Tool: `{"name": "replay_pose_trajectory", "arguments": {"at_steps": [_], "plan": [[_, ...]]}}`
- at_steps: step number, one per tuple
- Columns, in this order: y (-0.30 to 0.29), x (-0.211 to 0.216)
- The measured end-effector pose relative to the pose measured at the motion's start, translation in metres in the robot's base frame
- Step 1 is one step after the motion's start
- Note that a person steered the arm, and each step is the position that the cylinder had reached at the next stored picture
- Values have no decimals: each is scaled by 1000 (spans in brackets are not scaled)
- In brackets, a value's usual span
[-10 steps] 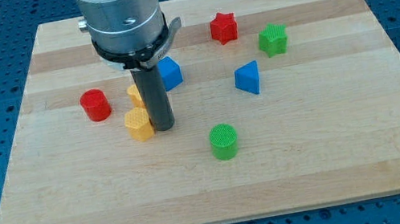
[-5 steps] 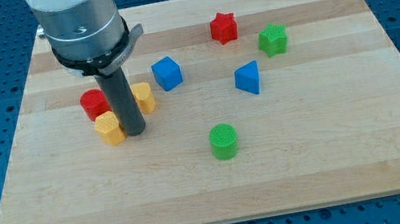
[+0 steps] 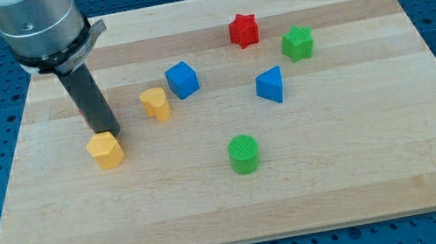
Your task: Push the yellow hexagon to the bottom left
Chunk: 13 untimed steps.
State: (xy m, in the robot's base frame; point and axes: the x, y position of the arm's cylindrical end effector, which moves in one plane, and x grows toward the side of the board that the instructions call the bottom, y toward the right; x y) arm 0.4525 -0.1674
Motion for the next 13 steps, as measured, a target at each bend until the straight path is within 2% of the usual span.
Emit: {"name": "replay_pose_trajectory", "arguments": {"at_steps": [2,5,7,9,13], "plan": [[0,45],[6,50],[73,43],[73,73],[17,73]]}}
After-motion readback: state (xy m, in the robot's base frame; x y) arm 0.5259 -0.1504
